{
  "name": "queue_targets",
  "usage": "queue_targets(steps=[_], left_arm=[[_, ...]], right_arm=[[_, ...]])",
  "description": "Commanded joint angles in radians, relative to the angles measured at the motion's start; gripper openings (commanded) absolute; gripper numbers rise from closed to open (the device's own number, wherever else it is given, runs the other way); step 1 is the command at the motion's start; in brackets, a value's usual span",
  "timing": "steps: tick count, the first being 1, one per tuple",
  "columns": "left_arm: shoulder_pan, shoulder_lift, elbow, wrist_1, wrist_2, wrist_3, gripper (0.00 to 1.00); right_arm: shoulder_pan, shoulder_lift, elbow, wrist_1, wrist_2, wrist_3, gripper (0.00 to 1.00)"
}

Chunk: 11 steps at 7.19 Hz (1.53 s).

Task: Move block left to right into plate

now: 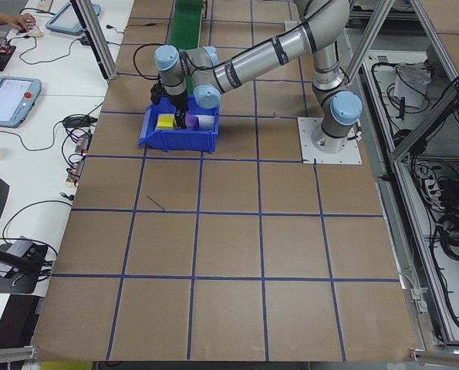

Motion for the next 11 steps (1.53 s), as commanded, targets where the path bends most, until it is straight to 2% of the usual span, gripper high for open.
queue_targets(steps=[1, 2, 3, 4, 5, 6, 8, 10, 11], left_arm=[[-0.002, -0.005, -0.023, 0.000, -0.020, 0.006, 0.98], [-0.002, -0.006, -0.024, 0.000, -0.023, 0.010, 0.98], [-0.002, -0.011, -0.047, 0.000, -0.022, 0.012, 0.90], [-0.002, -0.011, -0.055, 0.007, -0.022, 0.015, 0.72], [-0.002, -0.014, -0.056, 0.007, -0.025, 0.012, 0.43], [-0.002, -0.012, -0.055, 0.007, -0.023, 0.012, 0.32], [-0.002, 0.041, -0.004, -0.003, -0.010, 0.015, 0.28], [-0.003, 0.125, 0.068, -0.145, -0.009, 0.001, 0.28], [-0.011, 0.136, 0.095, -0.154, -0.011, -0.026, 0.28]], right_arm=[[0.000, 0.000, 0.001, 0.000, 0.000, -0.001, 1.00], [0.000, 0.000, 0.001, 0.000, 0.000, 0.001, 1.00], [0.000, 0.000, 0.001, 0.000, 0.000, -0.001, 1.00], [0.000, 0.000, 0.001, 0.000, 0.000, 0.001, 1.00], [0.000, 0.000, 0.001, 0.000, 0.000, 0.001, 1.00], [0.000, 0.000, 0.001, 0.000, 0.000, 0.001, 1.00], [0.000, 0.000, 0.001, 0.000, 0.000, -0.001, 1.00], [0.000, 0.000, 0.001, 0.000, 0.000, -0.001, 1.00], [0.000, 0.000, 0.001, 0.000, 0.000, -0.001, 1.00]])
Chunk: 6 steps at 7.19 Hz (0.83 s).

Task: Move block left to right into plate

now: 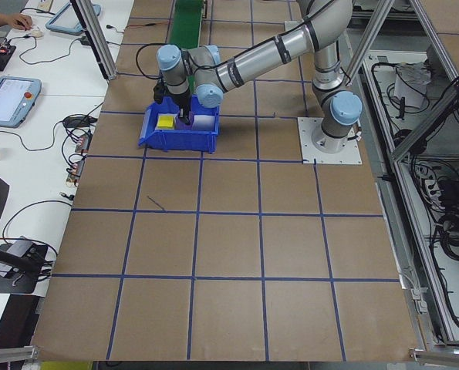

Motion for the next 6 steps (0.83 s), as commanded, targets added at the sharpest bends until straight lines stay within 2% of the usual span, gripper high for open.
queue_targets(steps=[1, 2, 4, 5, 6], left_arm=[[-0.055, 0.030, 0.076, -0.034, -0.002, -0.125, 0.28], [-0.134, 0.018, 0.105, -0.031, 0.001, -0.220, 0.28], [-0.192, -0.022, 0.108, -0.004, -0.014, -0.369, 0.28], [-0.242, -0.095, 0.107, 0.127, -0.055, -0.467, 0.29], [-0.311, -0.149, 0.108, 0.204, -0.047, -0.527, 0.30]], right_arm=[[0.000, 0.000, 0.000, 0.002, 0.000, 0.000, 1.00], [0.000, 0.000, 0.002, 0.002, 0.000, 0.001, 1.00], [0.000, 0.000, 0.002, 0.000, 0.000, 0.001, 1.00], [0.000, 0.000, 0.002, 0.000, 0.000, 0.001, 1.00], [0.002, 0.000, 0.002, 0.000, 0.000, 0.000, 1.00]])
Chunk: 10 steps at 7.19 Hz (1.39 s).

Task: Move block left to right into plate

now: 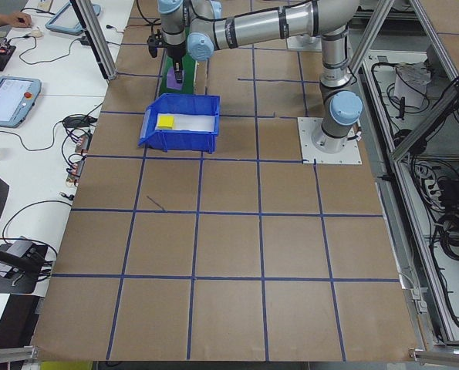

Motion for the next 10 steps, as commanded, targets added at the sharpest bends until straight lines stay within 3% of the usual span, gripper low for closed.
queue_targets(steps=[1, 2, 4, 5, 6, 8, 10], left_arm=[[-0.074, -0.074, -0.003, 0.102, -0.015, -0.098, 0.35], [-0.074, -0.085, -0.012, 0.105, -0.019, -0.104, 0.43], [-0.074, -0.094, -0.023, 0.109, -0.019, -0.094, 0.72], [-0.075, -0.091, -0.055, 0.115, -0.019, -0.091, 0.95], [-0.075, -0.073, -0.048, 0.114, -0.019, -0.051, 1.00], [-0.074, 0.004, -0.039, 0.093, -0.007, -0.017, 1.00], [-0.004, 0.021, -0.025, 0.073, -0.006, 0.021, 1.00]], right_arm=[[0.000, 0.000, 0.000, 0.001, 0.000, -0.001, 1.00], [0.000, 0.000, 0.000, 0.001, 0.000, -0.001, 1.00], [0.000, 0.000, 0.000, 0.001, 0.000, 0.000, 1.00], [0.000, 0.000, 0.000, 0.001, 0.000, 0.000, 1.00], [0.000, 0.000, 0.000, 0.001, 0.000, 0.000, 1.00], [0.000, 0.000, 0.000, 0.001, 0.000, 0.000, 1.00], [0.000, 0.000, 0.000, 0.001, 0.000, 0.000, 1.00]])
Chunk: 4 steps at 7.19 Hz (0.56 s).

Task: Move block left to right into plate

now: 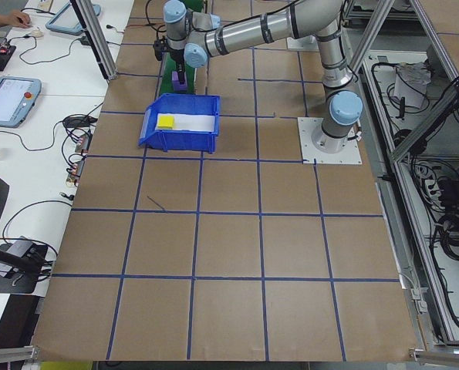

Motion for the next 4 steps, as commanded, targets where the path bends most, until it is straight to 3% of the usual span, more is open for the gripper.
queue_targets(steps=[1, 2, 4], left_arm=[[0.110, 0.010, 0.017, -0.028, 0.001, 0.126, 1.00], [0.165, -0.002, 0.026, -0.028, 0.004, 0.202, 1.00], [0.204, -0.039, 0.039, -0.021, 0.087, 0.313, 1.00]], right_arm=[[0.000, 0.000, 0.000, 0.000, 0.000, 0.000, 1.00], [0.000, 0.000, 0.000, 0.000, 0.000, 0.000, 1.00], [0.000, 0.000, 0.000, 0.000, 0.000, 0.000, 1.00]])
